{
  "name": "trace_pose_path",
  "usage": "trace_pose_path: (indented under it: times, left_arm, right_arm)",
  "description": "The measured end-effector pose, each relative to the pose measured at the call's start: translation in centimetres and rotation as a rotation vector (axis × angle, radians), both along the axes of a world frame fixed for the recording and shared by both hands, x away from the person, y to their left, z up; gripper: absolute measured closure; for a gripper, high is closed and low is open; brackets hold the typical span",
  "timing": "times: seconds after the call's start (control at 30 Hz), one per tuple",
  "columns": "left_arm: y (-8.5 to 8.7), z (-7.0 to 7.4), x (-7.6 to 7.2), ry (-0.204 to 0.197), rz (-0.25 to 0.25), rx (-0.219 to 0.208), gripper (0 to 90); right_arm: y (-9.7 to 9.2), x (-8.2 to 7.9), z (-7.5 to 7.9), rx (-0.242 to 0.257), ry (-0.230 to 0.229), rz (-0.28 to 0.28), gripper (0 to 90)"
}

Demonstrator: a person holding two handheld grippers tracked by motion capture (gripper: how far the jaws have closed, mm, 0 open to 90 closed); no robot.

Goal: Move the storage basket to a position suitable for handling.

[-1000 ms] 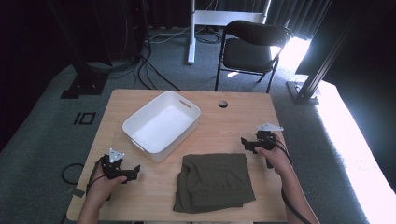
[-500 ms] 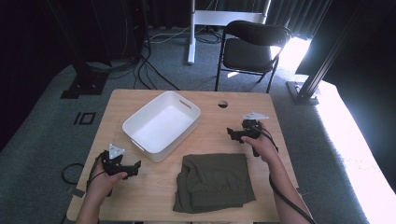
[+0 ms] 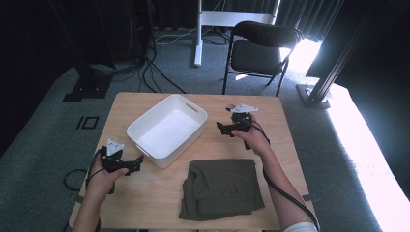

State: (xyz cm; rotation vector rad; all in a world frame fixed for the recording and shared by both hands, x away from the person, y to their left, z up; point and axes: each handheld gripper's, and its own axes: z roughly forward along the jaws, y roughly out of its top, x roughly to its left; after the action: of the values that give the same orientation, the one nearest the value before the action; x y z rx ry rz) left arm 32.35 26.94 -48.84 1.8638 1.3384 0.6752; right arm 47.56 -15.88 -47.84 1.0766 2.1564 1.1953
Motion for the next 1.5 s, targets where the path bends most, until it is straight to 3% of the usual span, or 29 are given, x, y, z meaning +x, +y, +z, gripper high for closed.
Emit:
trace_pose_path:
  times: [0.17, 0.37, 0.7, 1.1, 1.5]
  left_arm:
    - [0.0, 0.9, 0.5, -0.011, 0.005, -0.006, 0.9]
    - [-0.2, 1.7, 1.2, -0.030, 0.012, -0.021, 0.9]
    - [-0.2, 2.1, 2.8, -0.052, 0.031, -0.062, 0.9]
    - [-0.4, 0.3, 4.3, -0.007, 0.063, -0.038, 0.9]
    - [-0.4, 0.1, 4.8, -0.010, 0.088, -0.051, 0.9]
  right_arm:
    - [1.7, 1.1, 0.6, 0.014, -0.005, 0.008, 11.1]
    - [3.3, 2.3, 0.9, -0.006, -0.018, 0.014, 11.1]
    - [5.6, 4.0, 0.0, -0.035, -0.009, 0.015, 11.1]
    - [5.8, 3.7, -0.7, -0.038, -0.024, 0.005, 13.5]
    - [5.0, 2.6, -0.8, -0.030, -0.039, 0.005, 13.5]
